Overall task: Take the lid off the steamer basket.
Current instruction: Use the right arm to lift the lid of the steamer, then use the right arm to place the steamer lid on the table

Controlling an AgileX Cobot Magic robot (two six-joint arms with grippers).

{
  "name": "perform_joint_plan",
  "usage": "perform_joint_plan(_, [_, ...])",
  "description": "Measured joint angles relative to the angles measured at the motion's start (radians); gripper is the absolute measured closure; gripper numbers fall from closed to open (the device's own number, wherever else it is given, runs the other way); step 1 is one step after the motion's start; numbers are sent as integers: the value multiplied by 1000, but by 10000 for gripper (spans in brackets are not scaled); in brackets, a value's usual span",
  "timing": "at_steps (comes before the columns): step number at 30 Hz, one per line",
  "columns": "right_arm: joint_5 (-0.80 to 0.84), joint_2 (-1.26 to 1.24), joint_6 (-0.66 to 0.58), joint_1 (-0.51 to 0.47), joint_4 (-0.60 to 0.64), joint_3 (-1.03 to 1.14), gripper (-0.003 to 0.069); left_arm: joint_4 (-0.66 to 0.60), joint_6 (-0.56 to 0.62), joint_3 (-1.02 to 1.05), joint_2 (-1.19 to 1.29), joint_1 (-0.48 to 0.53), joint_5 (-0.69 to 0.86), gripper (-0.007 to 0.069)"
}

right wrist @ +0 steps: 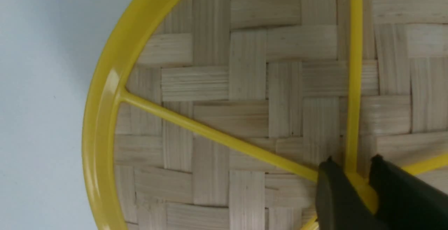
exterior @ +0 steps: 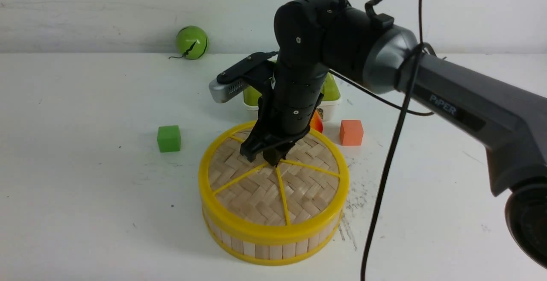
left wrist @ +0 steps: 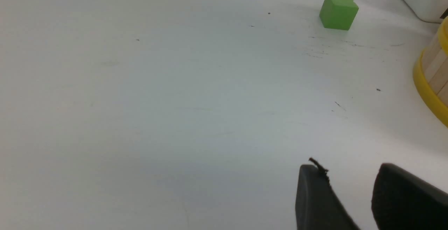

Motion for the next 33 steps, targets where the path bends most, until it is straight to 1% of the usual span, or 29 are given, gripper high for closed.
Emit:
perform_joint_plan(7, [12, -6, 0, 0, -1, -37, 551, 0, 0, 0, 0, 0, 0, 385])
perform_joint_plan(13, [7, -157, 0, 0, -18, -75, 551, 0, 0, 0, 0, 0, 0, 385])
perform_joint_plan(15, [8, -248, 0, 0, -63, -77, 551, 0, 0, 0, 0, 0, 0, 385])
perform_joint_plan(16, [8, -255, 0, 0, -74, -77, 551, 0, 0, 0, 0, 0, 0, 385])
perform_joint_plan(17, [8, -302, 0, 0, -116, -66, 551, 0, 0, 0, 0, 0, 0, 385])
perform_joint_plan(18, [8, -337, 1, -1, -148, -46, 551, 0, 0, 0, 0, 0, 0, 385])
perform_joint_plan(19, [8, -350, 3, -2, -154, -36, 551, 0, 0, 0, 0, 0, 0, 385])
perform_joint_plan(20, [8, -407, 13, -11, -193, 20, 551, 0, 0, 0, 0, 0, 0, 385])
perform_joint_plan(23, [11, -516, 39, -77, -209, 183, 551, 0, 0, 0, 0, 0, 0, 385])
perform_joint_plan(24, [11, -516, 39, -77, -209, 183, 551, 0, 0, 0, 0, 0, 0, 385])
perform_joint_plan(25, [11, -546, 47, -110, -209, 242, 551, 0, 0, 0, 0, 0, 0, 385])
perform_joint_plan(26, [11, -593, 55, -177, -209, 349, 551, 0, 0, 0, 0, 0, 0, 385])
perform_joint_plan(27, [11, -614, 56, -219, -201, 418, 551, 0, 0, 0, 0, 0, 0, 385])
perform_joint_plan(31, [10, -651, 56, -385, -144, 600, 551, 0, 0, 0, 0, 0, 0, 385])
perform_joint_plan(32, [10, -651, 56, -393, -140, 618, 551, 0, 0, 0, 0, 0, 0, 385])
perform_joint_plan(33, [4, -648, 53, -461, -104, 677, 551, 0, 0, 0, 0, 0, 0, 385])
